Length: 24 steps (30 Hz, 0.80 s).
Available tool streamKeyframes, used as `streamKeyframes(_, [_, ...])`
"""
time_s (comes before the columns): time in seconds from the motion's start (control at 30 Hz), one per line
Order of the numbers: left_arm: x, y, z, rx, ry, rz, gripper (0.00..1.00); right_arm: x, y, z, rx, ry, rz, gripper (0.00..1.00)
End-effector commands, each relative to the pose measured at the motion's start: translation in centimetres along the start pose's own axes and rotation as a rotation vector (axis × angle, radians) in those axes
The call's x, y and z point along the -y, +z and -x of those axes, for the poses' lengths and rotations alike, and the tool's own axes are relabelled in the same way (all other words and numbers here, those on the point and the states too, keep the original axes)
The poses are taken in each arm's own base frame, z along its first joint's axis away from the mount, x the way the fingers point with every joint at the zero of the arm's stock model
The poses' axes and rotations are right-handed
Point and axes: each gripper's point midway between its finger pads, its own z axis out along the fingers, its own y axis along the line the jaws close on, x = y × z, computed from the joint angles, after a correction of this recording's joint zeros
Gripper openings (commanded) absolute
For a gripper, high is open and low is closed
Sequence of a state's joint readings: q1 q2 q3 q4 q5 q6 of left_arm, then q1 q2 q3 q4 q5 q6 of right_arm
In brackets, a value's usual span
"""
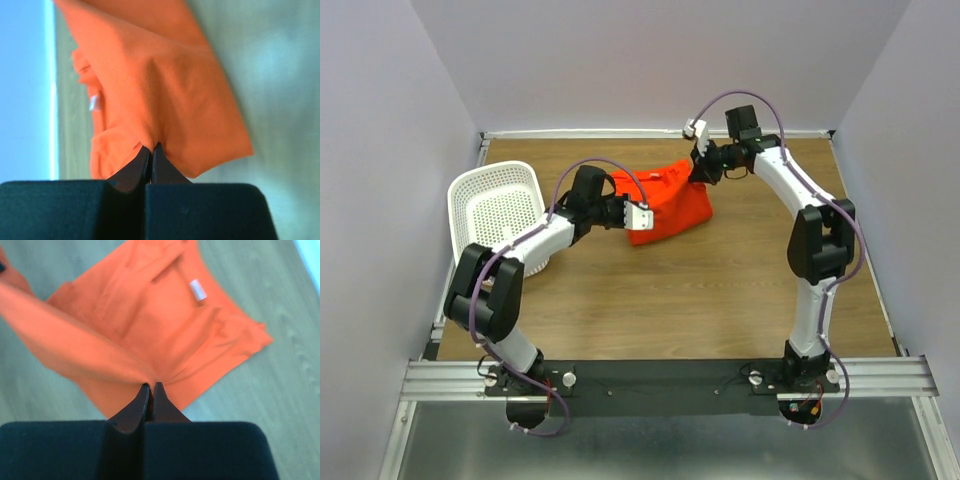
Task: Fold and stack the t-shirts
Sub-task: Fold the tshirt
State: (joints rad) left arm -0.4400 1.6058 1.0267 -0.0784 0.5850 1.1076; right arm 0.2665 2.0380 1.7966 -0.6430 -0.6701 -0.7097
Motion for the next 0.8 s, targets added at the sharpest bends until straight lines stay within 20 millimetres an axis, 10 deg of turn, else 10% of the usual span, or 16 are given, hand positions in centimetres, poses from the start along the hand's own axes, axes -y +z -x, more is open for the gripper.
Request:
streamKeyframes(0.0, [-4.9, -0.5, -1.2, 0.005, 0.013, 0.109, 0.00, 5.0, 0.9, 2.6, 0.054, 0.049, -0.138, 0.01])
streamKeyframes(0.57, [-15.6, -2.3, -4.5, -0.028, 0.063, 0.493, 0.00, 13.5, 6.0, 5.6, 0.264, 0.100, -0.313, 0.01])
streamKeyframes(0.77, [-16.2, -0.8, -6.2, -0.062, 0.058, 0.477, 0.00, 14.3, 7.0, 5.6, 0.283, 0.113, -0.315, 0.01])
